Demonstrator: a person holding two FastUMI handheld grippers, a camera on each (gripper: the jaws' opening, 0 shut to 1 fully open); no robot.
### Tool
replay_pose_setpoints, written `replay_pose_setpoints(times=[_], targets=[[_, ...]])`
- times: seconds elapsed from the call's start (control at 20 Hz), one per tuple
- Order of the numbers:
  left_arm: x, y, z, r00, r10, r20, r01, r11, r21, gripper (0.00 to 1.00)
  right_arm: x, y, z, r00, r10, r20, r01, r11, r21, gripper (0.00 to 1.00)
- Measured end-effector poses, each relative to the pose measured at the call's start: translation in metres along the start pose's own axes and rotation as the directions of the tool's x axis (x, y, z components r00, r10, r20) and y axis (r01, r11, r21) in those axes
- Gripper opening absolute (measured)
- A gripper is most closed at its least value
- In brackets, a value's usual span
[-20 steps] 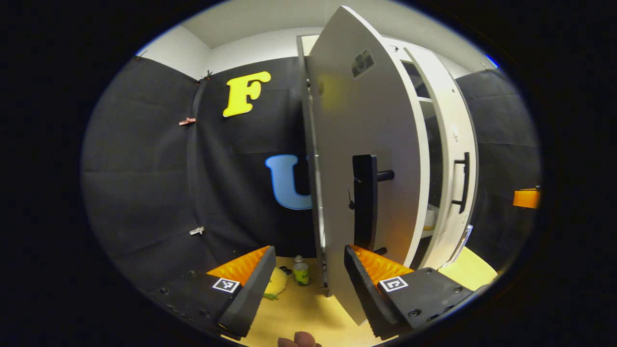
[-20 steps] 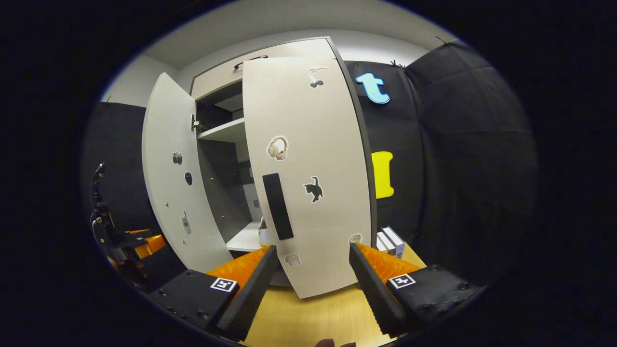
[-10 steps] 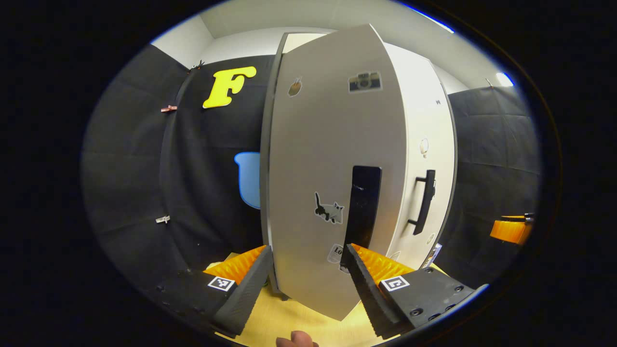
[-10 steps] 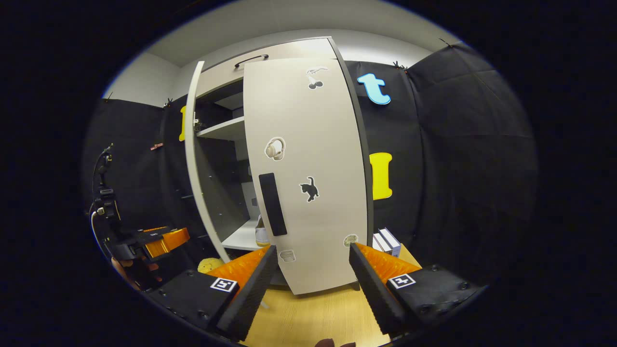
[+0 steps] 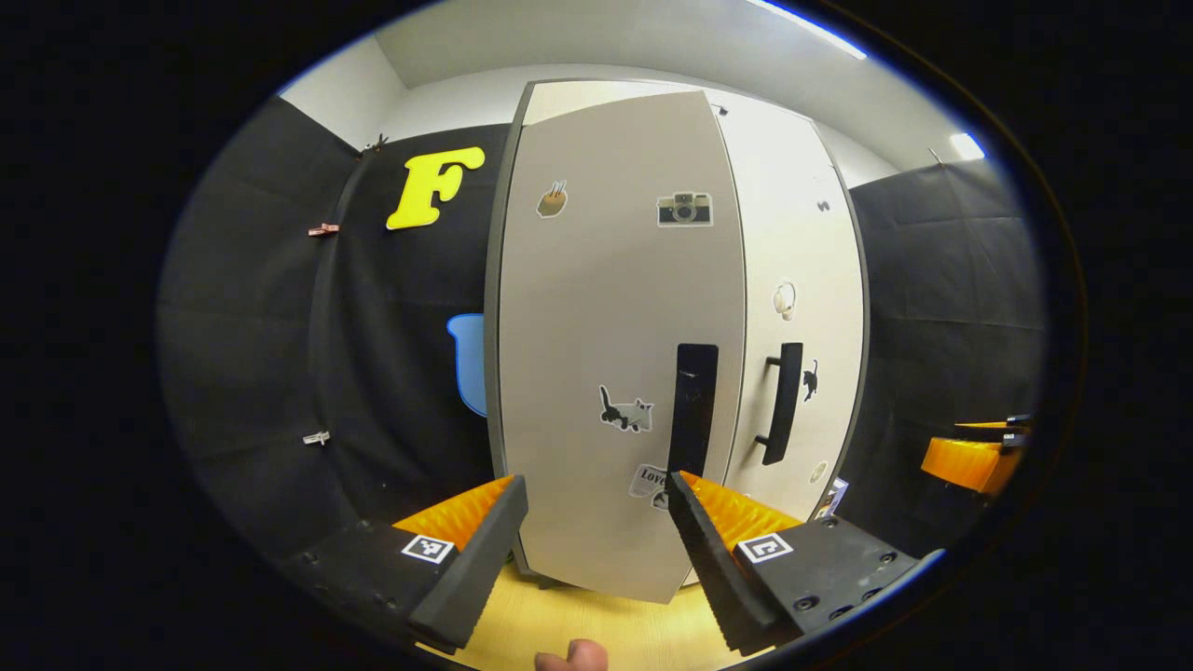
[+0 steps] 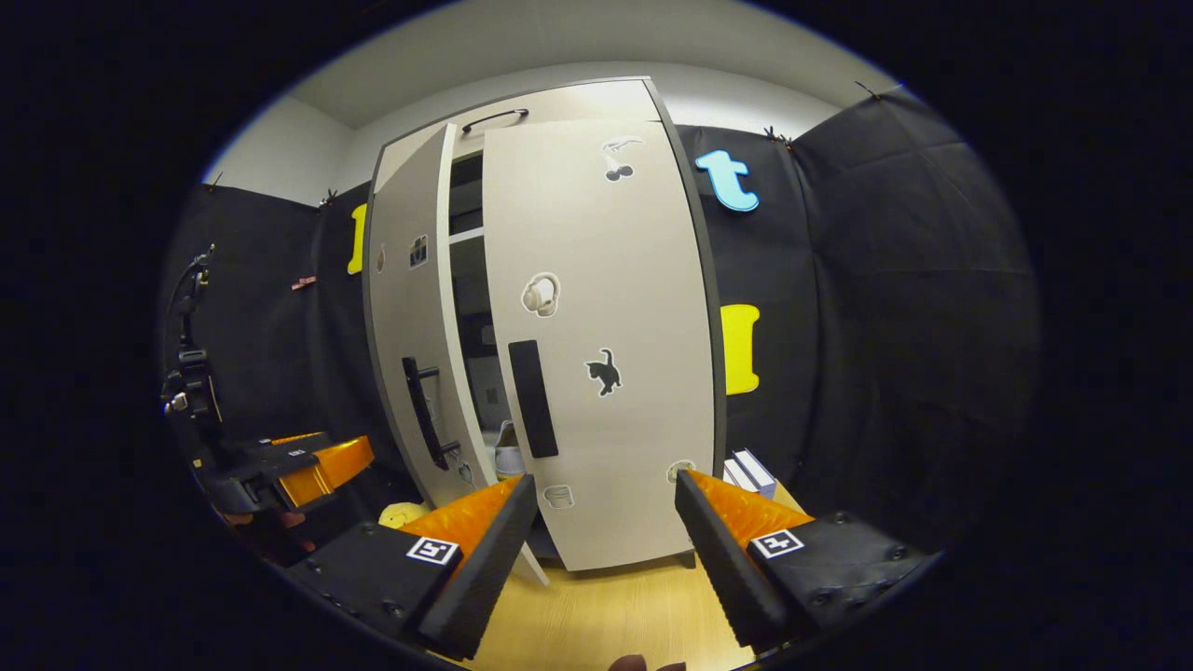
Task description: Grab one shoe with the right hand and put it into the shoe cabinet, grab the other shoe with the left hand and put it into the shoe cabinet; then close the right door with the right hand and the left door with the left hand.
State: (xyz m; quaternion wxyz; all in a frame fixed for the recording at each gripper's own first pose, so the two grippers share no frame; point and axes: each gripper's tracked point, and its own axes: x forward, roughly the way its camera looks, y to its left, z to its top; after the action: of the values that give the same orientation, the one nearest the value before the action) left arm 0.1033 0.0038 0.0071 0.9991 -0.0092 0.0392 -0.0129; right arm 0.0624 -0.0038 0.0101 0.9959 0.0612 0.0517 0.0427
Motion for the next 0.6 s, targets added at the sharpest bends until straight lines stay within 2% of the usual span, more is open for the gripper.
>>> replay_pose_setpoints(times=[0.6], targets=[[-0.018, 0.009, 0.017, 0.999, 0.032, 0.038, -0.031, 0.999, -0.008, 0.95, -0.008, 0.015, 0.014, 0.998, 0.005, 0.063, -0.002, 0.999, -0.044, 0.98]])
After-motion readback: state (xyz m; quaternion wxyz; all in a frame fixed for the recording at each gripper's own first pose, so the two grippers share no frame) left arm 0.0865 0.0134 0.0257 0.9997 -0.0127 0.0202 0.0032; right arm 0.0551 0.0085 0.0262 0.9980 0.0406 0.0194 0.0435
